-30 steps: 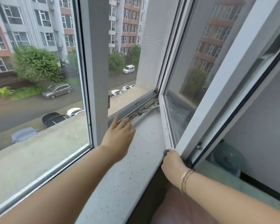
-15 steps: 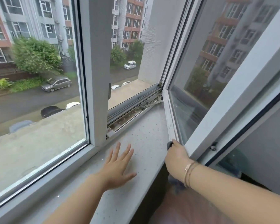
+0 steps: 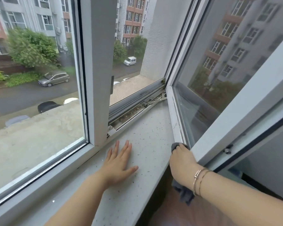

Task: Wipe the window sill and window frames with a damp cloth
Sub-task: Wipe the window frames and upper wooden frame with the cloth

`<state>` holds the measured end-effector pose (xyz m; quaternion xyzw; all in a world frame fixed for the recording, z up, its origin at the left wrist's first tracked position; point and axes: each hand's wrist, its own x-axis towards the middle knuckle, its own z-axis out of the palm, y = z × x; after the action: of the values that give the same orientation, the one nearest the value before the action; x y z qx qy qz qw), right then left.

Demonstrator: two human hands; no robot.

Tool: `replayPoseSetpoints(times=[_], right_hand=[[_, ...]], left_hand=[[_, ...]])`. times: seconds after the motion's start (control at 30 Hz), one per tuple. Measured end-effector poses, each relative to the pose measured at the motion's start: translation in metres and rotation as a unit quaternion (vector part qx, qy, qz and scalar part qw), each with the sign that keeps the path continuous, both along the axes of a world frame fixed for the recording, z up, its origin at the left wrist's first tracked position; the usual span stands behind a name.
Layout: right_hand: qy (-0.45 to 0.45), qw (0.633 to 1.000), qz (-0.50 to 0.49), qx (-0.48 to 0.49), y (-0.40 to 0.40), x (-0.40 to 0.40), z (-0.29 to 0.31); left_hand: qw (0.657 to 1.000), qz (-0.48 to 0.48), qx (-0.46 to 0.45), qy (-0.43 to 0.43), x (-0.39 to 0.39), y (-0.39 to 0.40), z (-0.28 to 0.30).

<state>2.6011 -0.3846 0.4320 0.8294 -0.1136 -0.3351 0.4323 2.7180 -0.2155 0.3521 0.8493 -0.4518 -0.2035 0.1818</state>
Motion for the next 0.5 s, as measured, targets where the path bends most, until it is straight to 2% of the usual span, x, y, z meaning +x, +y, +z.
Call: replayPoseSetpoints(times=[0.17,0.3,0.5], right_hand=[[0.003,0.999,-0.041,0.013,-0.006,0.017,-0.006],[-0.038,0.996,-0.083,0.0,-0.022,0.041,-0.011],[-0.095,0.991,-0.093,0.008,-0.044,0.065,-0.006]], left_hand=[[1.0,0.009,-0.009,0.02,0.002,-0.001,0.001],[0.999,0.004,-0.015,0.03,0.006,-0.003,0.0],[0.998,-0.052,-0.004,-0.027,0.023,-0.031,0.007]])
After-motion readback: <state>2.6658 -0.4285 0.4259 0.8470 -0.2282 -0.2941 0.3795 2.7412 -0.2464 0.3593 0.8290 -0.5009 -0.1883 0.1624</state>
